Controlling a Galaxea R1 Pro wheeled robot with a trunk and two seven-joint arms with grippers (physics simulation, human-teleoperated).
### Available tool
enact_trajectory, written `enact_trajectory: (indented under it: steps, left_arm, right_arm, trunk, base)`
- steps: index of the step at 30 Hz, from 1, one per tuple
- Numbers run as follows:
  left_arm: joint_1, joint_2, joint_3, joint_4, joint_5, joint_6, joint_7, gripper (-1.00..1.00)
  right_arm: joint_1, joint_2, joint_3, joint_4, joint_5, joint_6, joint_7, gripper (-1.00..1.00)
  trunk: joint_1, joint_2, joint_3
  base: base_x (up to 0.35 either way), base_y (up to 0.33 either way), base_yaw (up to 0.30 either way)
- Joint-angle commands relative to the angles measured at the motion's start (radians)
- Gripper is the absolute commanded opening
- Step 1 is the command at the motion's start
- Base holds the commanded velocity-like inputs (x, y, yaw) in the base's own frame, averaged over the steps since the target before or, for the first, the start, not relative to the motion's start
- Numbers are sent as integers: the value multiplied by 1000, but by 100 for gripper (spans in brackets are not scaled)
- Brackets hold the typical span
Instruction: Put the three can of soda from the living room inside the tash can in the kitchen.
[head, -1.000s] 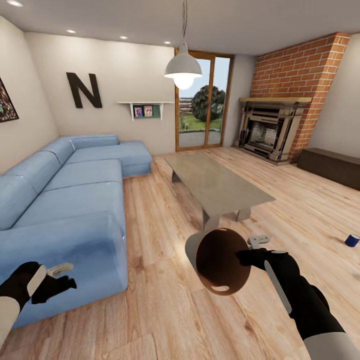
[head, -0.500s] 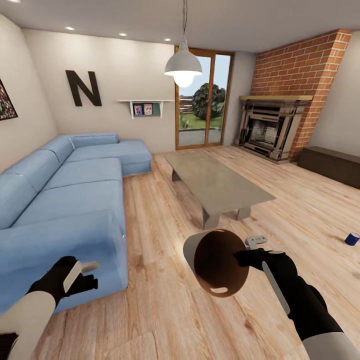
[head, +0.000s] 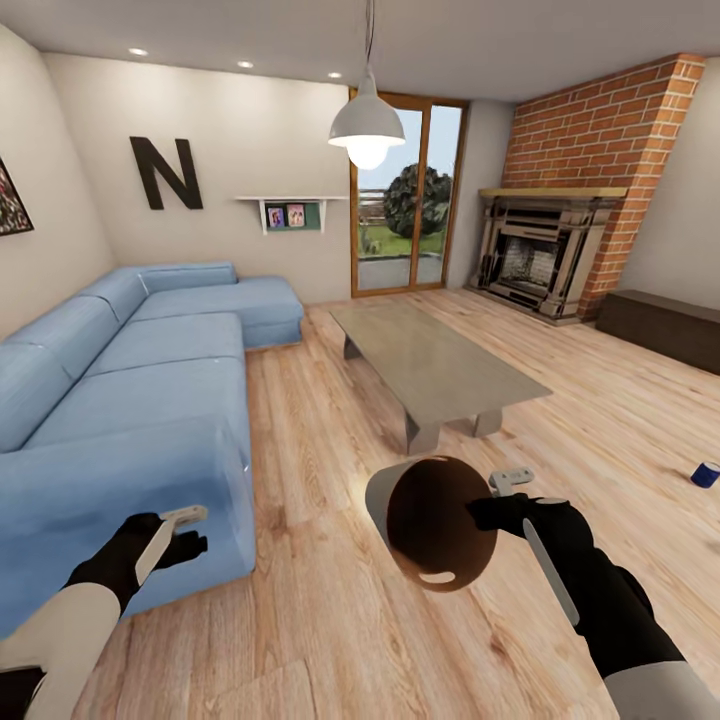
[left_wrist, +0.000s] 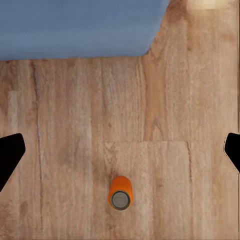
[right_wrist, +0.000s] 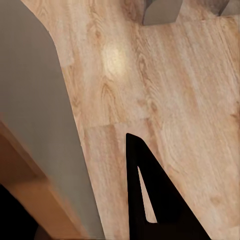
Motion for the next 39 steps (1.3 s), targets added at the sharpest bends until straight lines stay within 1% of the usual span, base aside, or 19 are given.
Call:
enact_trajectory:
  steps: [1, 3, 4, 6, 7, 11, 13, 14, 15, 17, 23, 25, 27, 28, 30, 31, 34, 36, 39]
  left_arm:
    - [0, 0, 0, 0, 0, -4, -9, 100]
    - [1, 0, 0, 1, 1, -20, -46, 100]
    - [1, 1, 0, 1, 0, -31, -71, 100]
    - [1, 0, 0, 1, -2, -43, -99, 100]
    - [1, 0, 0, 1, -2, -44, -103, 100]
    - [2, 0, -2, 1, -5, -53, -114, 100]
    - [2, 0, -2, 2, -6, -64, -115, 100]
    - [2, 0, -2, 2, -6, -68, -114, 100]
    - [3, 0, -2, 2, -6, -75, -112, 100]
    - [4, 0, -2, 3, -7, -81, -110, 100]
    - [5, 0, -3, 5, -7, -85, -106, 100]
    - [5, 0, -3, 6, -8, -84, -93, 100]
    - [5, 0, -3, 6, -8, -84, -67, 100]
    - [5, 0, -3, 9, -9, -84, -42, 100]
    - [5, 0, -2, 14, -8, -81, -24, 100]
    - [5, 0, -2, 16, -8, -78, -19, 100]
    - [5, 0, -1, 29, -7, -74, -13, 100]
    - [5, 0, -1, 59, -7, -73, -14, 100]
    - [4, 0, 0, 126, -6, -73, -14, 100]
  right_arm:
    - [-5, 0, 0, -2, -3, 7, 8, -100]
    - [-25, -1, -1, -3, 19, 31, 8, -100]
    - [-43, -1, -2, -3, 31, 41, 8, -100]
    - [-88, -7, -5, -5, 45, 58, 9, -100]
    - [-100, -8, -6, -5, 47, 67, 9, -100]
    - [-179, -14, -14, -11, 53, 162, 10, -100]
    - [-200, -14, -37, -27, 53, 181, 9, -100]
    - [-205, -13, -49, -33, 53, 181, 10, -100]
    - [-213, -13, -73, -42, 52, 181, 10, -100]
    - [-247, -12, -103, -49, 50, 181, 10, -100]
    - [-307, -18, -122, -56, 51, 181, 11, -100]
    - [-333, -22, -124, -57, 53, 181, 11, -100]
    - [-359, -30, -126, -57, 54, 181, 11, -100]
    - [-383, -38, -127, -55, 56, 181, 11, -100]
    - [-404, -45, -128, -51, 58, 181, 10, -100]
    - [-409, -50, -129, -50, 58, 181, 10, -100]
    - [-417, -64, -151, -47, 59, 181, 10, -100]
    - [-419, -70, -160, -46, 60, 181, 10, -100]
    - [-420, -74, -169, -44, 61, 181, 10, -100]
  trunk:
    - [4, -7, -3]
    - [12, -21, -9]
    - [15, -28, -13]
    - [23, -42, -19]
    - [27, -49, -22]
    - [42, -77, -34]
    - [50, -91, -41]
    - [54, -98, -44]
    - [58, -105, -47]
    - [65, -119, -54]
    - [88, -161, -80]
    - [96, -175, -89]
    - [104, -189, -99]
    - [107, -196, -103]
    - [115, -210, -113]
    - [119, -217, -117]
    - [130, -238, -131]
    - [138, -252, -141]
    - [150, -273, -155]
  base:
    - [0, 0, 0]
    - [0, 0, 0]
    - [0, 0, 0]
    - [0, 0, 0]
    - [0, 0, 0]
    - [0, 0, 0]
    - [0, 0, 0]
    - [0, 0, 0]
    - [0, 0, 0]
    - [0, 0, 0]
    - [0, 0, 0]
    - [0, 0, 0]
    - [0, 0, 0]
    - [0, 0, 0]
    - [0, 0, 0]
    - [0, 0, 0]
    - [0, 0, 0]
    - [0, 0, 0]
    - [0, 0, 0]
